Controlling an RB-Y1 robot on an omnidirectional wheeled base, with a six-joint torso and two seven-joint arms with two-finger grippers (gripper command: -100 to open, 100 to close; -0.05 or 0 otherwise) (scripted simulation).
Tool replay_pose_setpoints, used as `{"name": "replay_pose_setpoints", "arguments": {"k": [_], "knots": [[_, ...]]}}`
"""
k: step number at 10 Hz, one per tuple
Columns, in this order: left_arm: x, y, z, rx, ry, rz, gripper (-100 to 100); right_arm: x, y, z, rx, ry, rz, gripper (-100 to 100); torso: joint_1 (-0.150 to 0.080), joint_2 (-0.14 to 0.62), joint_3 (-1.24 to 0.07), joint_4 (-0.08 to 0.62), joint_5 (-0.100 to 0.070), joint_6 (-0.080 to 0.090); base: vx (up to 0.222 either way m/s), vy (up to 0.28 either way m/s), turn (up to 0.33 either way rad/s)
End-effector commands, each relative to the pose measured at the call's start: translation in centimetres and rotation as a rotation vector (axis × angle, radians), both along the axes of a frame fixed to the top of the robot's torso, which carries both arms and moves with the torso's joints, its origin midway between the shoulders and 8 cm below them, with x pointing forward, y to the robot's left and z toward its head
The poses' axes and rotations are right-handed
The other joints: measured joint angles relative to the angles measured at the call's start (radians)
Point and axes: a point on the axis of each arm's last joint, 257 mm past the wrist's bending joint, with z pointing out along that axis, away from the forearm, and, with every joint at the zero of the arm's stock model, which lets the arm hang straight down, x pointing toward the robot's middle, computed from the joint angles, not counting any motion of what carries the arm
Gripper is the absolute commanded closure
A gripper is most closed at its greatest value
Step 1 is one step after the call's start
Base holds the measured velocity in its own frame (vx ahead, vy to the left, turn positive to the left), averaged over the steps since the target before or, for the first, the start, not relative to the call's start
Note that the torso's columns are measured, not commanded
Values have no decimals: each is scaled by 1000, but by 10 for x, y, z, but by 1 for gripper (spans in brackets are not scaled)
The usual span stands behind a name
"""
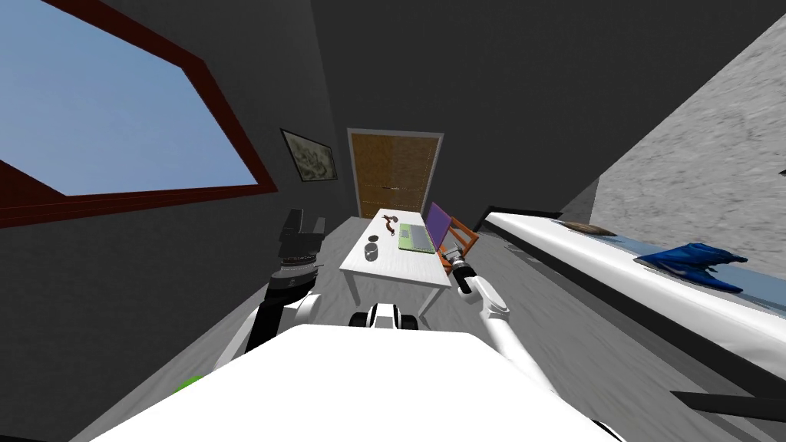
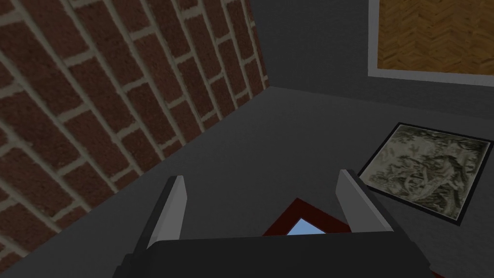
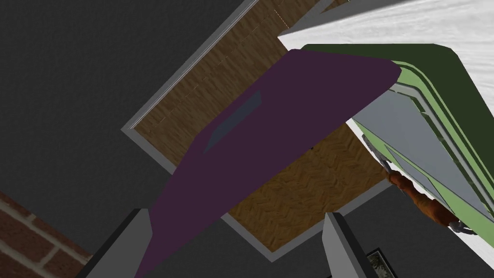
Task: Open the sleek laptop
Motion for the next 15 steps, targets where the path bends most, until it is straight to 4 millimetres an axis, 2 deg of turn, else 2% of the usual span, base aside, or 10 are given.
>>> {"name": "replay_pose_setpoints", "arguments": {"k": [1, 5, 7, 8, 12, 13, 14, 15], "knots": [[0, 0, 0, 0, 0, 0, 0, 14, 20, -6, 31, -10, 15, -100, -1, 0, 0, 0, 0, 0, 39, -64, -115], [0, 0, 0, 0, 0, 0, 0, 34, 57, -11, 73, -24, 46, -100, -1, -3, -2, -1, 0, 0, 55, -57, -75], [0, 0, 0, 0, 0, 0, 0, 45, 82, -12, 93, -34, 70, -100, -2, -2, -1, 0, 0, 0, 49, -47, -93], [0, 0, 0, 0, 0, 0, 0, 42, 76, -11, 88, -32, 64, -100, -2, -1, -1, 0, -1, 0, 20, -19, -6], [0, 0, 0, 0, 0, 0, 0, 55, 47, -7, 88, -34, 27, -100, -1, -2, -1, -1, 0, 0, 8, 14, 92], [0, 0, 0, 0, 0, 0, 0, 54, 52, -7, 87, -34, 32, -100, -2, -2, -1, -1, -1, 0, 3, 7, 14], [0, 0, 0, 0, 0, 0, 0, 49, 62, -9, 87, -32, 46, 100, -3, -2, -1, -1, -1, 1, -4, -6, -93], [0, 0, 0, 0, 0, 0, 0, 47, 65, -10, 87, -32, 50, 100, -4, -1, -1, 0, -1, 2, -3, -9, -103]]}}
